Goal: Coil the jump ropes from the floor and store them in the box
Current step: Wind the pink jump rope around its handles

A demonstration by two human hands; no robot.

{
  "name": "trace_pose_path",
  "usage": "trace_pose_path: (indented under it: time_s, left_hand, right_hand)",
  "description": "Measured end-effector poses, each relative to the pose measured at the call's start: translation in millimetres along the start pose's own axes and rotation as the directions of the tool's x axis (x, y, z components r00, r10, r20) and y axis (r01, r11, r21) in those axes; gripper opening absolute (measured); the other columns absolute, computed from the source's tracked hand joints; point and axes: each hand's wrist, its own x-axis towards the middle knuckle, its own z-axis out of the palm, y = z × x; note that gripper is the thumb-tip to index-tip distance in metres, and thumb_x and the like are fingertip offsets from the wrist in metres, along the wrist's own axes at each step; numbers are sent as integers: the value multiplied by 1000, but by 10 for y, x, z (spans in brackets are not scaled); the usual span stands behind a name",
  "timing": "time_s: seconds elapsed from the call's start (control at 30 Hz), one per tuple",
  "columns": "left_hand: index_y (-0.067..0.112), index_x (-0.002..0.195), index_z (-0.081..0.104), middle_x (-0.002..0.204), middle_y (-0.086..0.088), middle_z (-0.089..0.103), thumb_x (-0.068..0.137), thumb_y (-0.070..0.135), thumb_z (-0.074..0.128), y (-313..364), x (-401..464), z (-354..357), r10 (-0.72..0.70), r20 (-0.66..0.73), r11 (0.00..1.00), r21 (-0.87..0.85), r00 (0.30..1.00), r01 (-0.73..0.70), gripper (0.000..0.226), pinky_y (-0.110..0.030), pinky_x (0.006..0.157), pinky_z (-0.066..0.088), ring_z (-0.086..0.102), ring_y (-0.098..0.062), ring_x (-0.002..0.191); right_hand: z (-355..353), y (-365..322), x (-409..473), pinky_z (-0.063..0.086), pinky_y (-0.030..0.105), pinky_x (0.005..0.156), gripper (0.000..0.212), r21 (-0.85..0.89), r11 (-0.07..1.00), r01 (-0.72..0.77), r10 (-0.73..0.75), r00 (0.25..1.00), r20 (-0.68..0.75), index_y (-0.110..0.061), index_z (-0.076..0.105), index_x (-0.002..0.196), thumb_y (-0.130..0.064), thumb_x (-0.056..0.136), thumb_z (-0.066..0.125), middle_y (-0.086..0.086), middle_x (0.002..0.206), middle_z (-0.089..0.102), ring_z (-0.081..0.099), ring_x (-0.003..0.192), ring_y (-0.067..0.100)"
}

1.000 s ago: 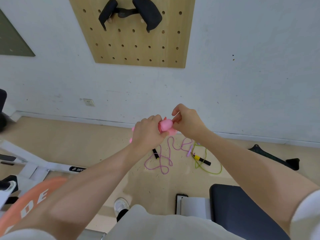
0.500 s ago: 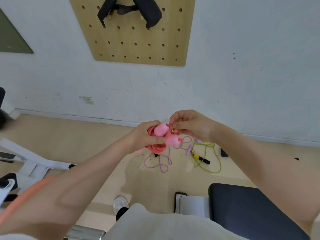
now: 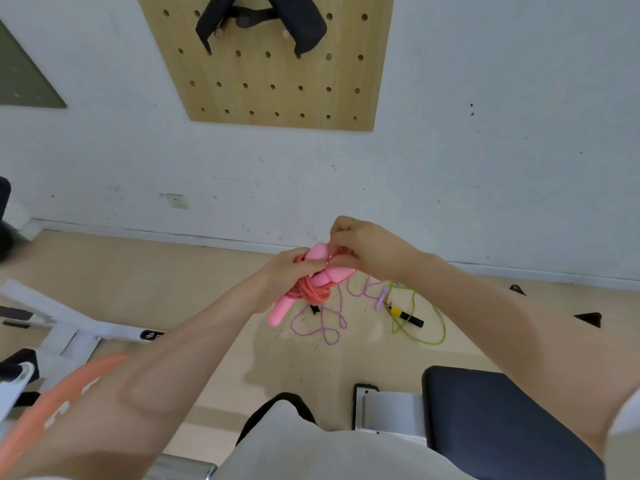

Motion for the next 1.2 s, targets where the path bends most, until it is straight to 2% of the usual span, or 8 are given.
trace_pose_path:
  time_s: [0.17,0.27,0.43,0.6,0.77,0.97,1.07,1.2]
  left_hand:
    - [13,76,57,62,1,63,93,38,51,69,211,95,-22,-244,1000,-9,970,20,31,-22,54,45,57,-10,51]
    - [16,71,48,60,0,55,97,26,45,52,504,66,-216,-321,944,-310,922,114,28,-23,50,44,54,-9,39]
    - [19,73,47,69,-1,53,100,27,38,32,736,-430,-392,-288,697,-713,874,78,30,-27,60,43,54,-14,61]
    - [18,76,52,56,0,58,100,31,41,-36,836,-591,-432,-262,660,-744,863,104,29,-27,57,42,51,-15,64]
    - [14,84,54,66,-3,53,97,32,45,-98,946,-468,-458,-179,627,-759,871,175,24,-25,56,43,53,-17,61]
    - [11,71,49,50,-3,56,97,35,43,398,1089,-415,-264,-139,620,-783,955,57,36,-21,50,47,56,-18,45]
    - [9,77,55,51,0,63,98,43,37,591,1139,-404,-124,-223,736,-674,967,-61,44,-27,60,51,62,-17,51]
    - [8,79,60,60,0,67,96,46,41,625,1068,-186,8,-166,835,-542,986,-98,46,-25,61,53,65,-12,56]
  right_hand:
    - [72,-59,333,44,34,80,28,-216,930,-298,312,949,33,-4,59,109,-25,93,48,12,118,43,52,100,28]
    - [171,-355,633,39,32,76,37,-296,837,-461,485,875,7,-12,51,123,-21,88,51,10,121,39,43,113,26]
    - [425,-642,885,37,32,76,42,-325,903,-282,265,959,-97,-11,45,130,-13,88,49,9,128,43,45,112,26]
    - [572,-507,942,28,31,69,33,-359,926,-114,80,991,-106,-8,59,116,-28,93,49,10,120,54,50,102,29]
    - [628,-259,781,26,18,44,18,-274,961,-28,-41,970,-241,-13,65,61,-27,70,72,4,69,62,57,52,23]
    - [454,-16,632,45,29,64,33,242,953,-182,276,851,-447,-10,71,82,-31,92,46,5,88,63,57,78,18]
    - [279,36,665,43,19,78,17,668,728,-154,508,776,-374,-4,72,81,-14,89,61,-3,81,65,57,78,4]
    - [179,114,551,42,22,68,10,804,563,-190,611,751,-250,-8,71,73,-11,82,68,-6,64,61,52,65,5]
